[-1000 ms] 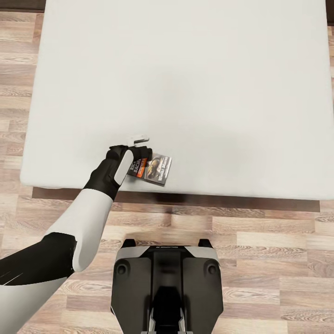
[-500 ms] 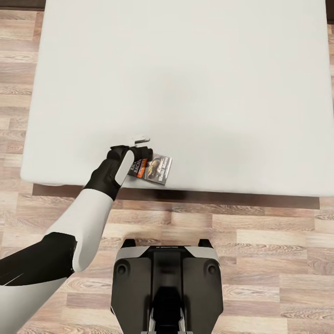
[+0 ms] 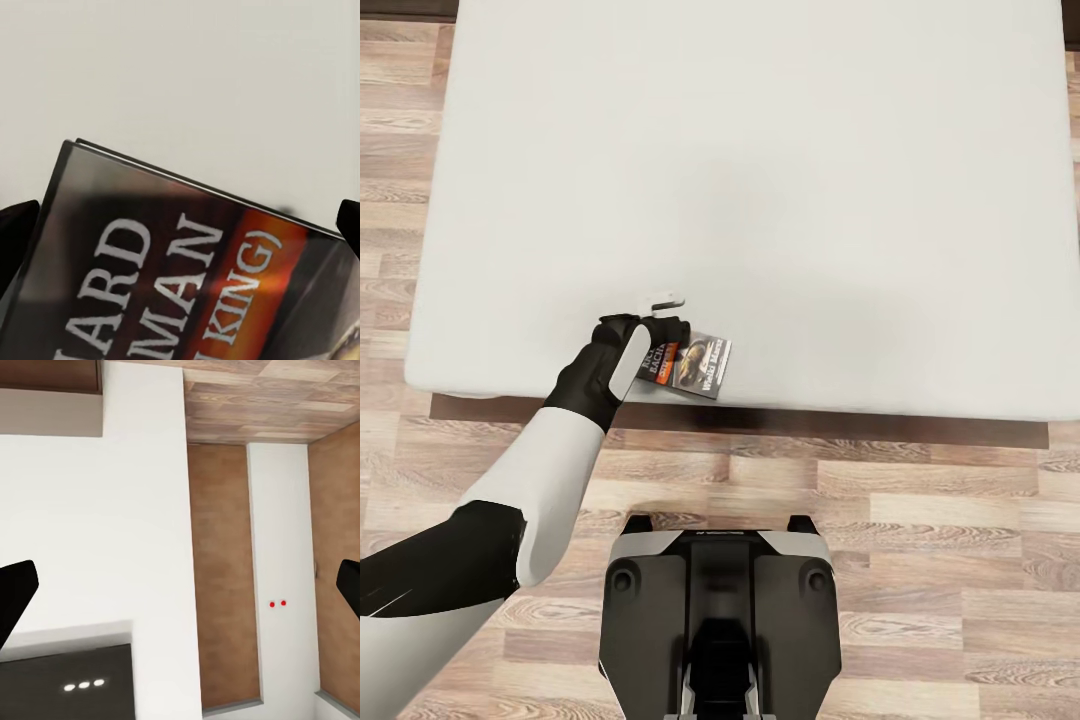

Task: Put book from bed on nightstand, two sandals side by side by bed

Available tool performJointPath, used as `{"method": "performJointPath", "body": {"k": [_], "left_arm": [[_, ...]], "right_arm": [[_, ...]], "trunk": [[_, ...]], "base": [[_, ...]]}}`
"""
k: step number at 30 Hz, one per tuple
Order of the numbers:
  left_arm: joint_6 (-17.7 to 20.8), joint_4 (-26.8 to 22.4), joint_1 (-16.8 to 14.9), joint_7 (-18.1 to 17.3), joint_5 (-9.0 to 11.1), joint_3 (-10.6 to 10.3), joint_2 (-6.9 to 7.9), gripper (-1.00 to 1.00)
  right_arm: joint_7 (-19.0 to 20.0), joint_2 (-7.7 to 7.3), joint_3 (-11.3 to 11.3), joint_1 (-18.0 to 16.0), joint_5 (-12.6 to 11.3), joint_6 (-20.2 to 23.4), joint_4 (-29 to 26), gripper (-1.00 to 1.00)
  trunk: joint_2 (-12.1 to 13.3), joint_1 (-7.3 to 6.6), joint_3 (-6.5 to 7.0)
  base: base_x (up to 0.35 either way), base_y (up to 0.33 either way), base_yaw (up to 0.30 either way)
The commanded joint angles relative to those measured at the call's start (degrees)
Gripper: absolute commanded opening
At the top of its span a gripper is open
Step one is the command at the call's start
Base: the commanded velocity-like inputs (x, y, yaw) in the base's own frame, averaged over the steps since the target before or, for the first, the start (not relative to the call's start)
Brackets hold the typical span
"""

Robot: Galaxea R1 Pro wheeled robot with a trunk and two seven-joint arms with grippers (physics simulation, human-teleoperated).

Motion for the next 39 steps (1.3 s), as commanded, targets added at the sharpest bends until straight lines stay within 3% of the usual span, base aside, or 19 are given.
{"method": "performJointPath", "body": {"k": [1, 39], "left_arm": [[0.29, 0.65, 0.00, 0.64, 1.19, -0.05, 0.00, 1.00], [0.29, 0.66, 0.00, 0.65, 1.19, -0.13, 0.00, 1.00]], "right_arm": [[-0.31, -0.04, -0.36, -0.04, 0.61, 0.08, 0.18, 1.00], [-0.31, -0.06, -0.36, -0.03, 0.61, 0.08, 0.18, 1.00]], "trunk": [[-0.05, 0.04, -0.04], [-0.05, 0.04, -0.04]], "base": [[-0.003, 0.000, 0.000], [-0.031, 0.000, 0.000]]}}
